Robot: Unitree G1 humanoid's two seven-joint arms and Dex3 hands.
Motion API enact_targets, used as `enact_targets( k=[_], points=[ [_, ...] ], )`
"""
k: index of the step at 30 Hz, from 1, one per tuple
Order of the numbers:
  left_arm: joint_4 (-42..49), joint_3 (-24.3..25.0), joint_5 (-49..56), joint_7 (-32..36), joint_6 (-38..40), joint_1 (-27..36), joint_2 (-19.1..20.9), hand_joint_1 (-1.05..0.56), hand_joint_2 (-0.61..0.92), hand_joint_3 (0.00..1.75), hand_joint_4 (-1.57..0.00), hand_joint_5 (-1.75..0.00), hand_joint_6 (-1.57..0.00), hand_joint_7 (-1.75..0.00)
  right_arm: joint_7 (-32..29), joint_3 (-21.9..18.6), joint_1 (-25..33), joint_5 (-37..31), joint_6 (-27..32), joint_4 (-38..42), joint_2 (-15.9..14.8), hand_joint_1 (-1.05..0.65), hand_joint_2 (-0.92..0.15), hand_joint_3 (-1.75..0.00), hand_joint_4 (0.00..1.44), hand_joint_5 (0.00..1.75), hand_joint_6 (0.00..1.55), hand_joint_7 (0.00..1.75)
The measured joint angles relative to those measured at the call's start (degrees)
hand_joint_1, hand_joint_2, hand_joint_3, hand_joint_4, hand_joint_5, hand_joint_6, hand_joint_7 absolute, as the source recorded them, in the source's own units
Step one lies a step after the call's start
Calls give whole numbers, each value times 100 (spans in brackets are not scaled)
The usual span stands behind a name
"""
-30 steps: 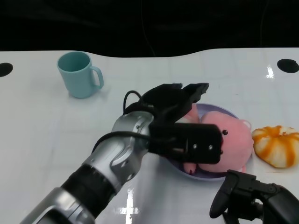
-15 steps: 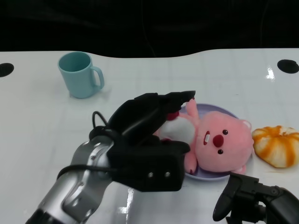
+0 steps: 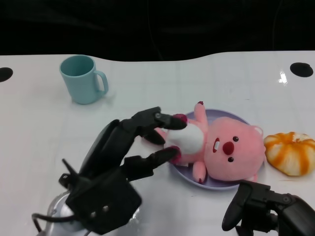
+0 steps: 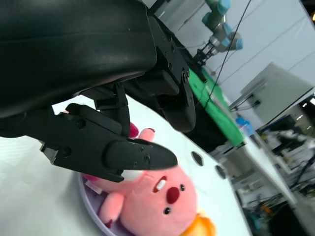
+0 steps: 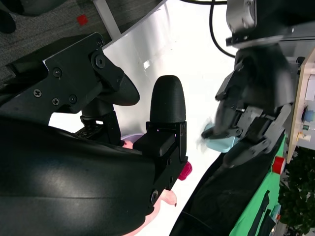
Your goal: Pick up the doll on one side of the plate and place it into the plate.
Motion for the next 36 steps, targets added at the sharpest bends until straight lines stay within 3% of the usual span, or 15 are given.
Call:
enact_targets(
  k=[3, 8, 12, 19, 24, 30, 36],
  points=[
    [-267, 201, -565, -103, 77, 307, -85, -6, 45, 122, -71, -140, -71, -113, -12, 36, -7, -2, 2, -8, 9, -1, -59, -118, 64, 174, 57, 150],
    [-986, 447, -1377, -328, 864, 913, -151, -8, 49, 129, -77, -162, -73, -139, -43, 49, -19, -1, 45, -29, 23, 0, -59, -120, 63, 174, 56, 151],
    [-1688, 610, -2050, -437, 1853, 1349, -155, -11, 49, 132, -80, -173, -74, -148, -45, 51, -46, -1, 64, -32, 26, 0, -58, -121, 63, 175, 56, 151],
    [-2756, 924, -3180, -573, 3316, 1956, -59, -16, 42, 139, -90, -175, -80, -162, -45, 56, -69, -2, 93, -36, 26, 1, -58, -122, 64, 174, 56, 152],
    [-3253, 1226, -4024, -570, 4337, 2168, 73, -12, 43, 147, -89, -175, -73, -172, -45, 55, -80, 4, 106, -38, 28, 0, -57, -123, 64, 174, 56, 152],
    [-3439, 1705, -5165, -543, 5346, 2162, 121, -14, 42, 150, -88, -175, -72, -175, -29, 15, -89, 32, 106, -36, 21, 0, -58, -121, 63, 174, 56, 152],
    [-2969, 1862, -5668, -566, 5606, 2105, 112, -14, 43, 151, -89, -175, -73, -175, 7, -141, -90, 109, 103, -14, 17, 0, -58, -121, 63, 175, 55, 152]
  ],
)
